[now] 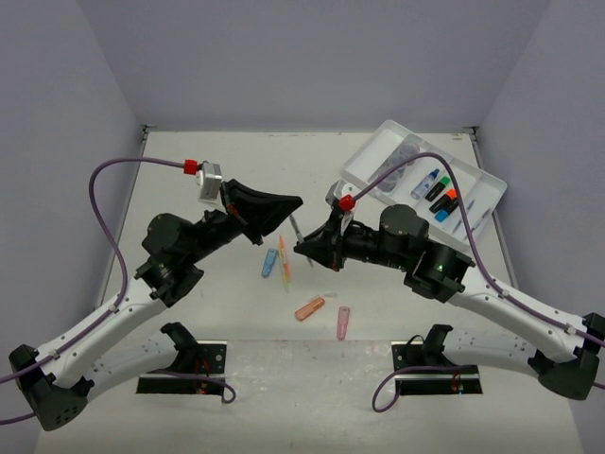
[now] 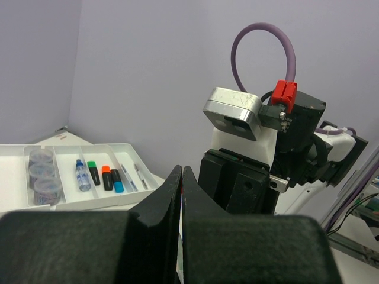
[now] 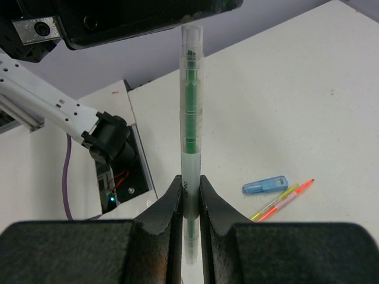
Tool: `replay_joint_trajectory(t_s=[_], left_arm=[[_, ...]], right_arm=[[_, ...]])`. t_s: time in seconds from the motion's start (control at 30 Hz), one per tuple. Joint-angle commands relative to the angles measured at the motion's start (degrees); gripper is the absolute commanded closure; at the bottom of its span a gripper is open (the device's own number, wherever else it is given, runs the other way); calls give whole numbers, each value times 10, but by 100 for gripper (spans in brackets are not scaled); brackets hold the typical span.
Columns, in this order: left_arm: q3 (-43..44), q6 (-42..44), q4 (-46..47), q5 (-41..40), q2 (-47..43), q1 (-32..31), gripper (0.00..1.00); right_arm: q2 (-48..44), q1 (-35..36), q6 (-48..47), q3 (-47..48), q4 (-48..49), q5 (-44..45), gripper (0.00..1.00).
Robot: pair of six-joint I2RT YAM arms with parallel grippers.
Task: Sort the stationery into containers
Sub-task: Close the pen cap on the pen.
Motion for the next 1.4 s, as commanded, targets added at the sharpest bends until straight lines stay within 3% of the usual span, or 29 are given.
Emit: replay_joint_trajectory(t_s=[0.0, 0.4, 0.67, 0.83, 1.03, 1.37], left_arm=[[-50, -34, -81, 60, 12, -4, 100], [-98, -61, -103, 22, -5, -23, 100], [-18, -4, -202, -53, -32, -23, 100], [51, 46, -251, -50, -31, -23, 78], [88, 74, -289, -107, -51, -23, 67], [121, 82, -277, -162, -30, -23, 66]], right_arm=[[15, 2, -31, 108, 118, -6, 100], [57, 2, -44, 204, 104, 1, 100], [43, 1, -24, 97, 134, 43, 100], [31, 1, -3, 28, 143, 69, 100], [4, 1, 12, -19, 146, 68, 100], [-32, 2, 9, -77, 145, 26, 100]])
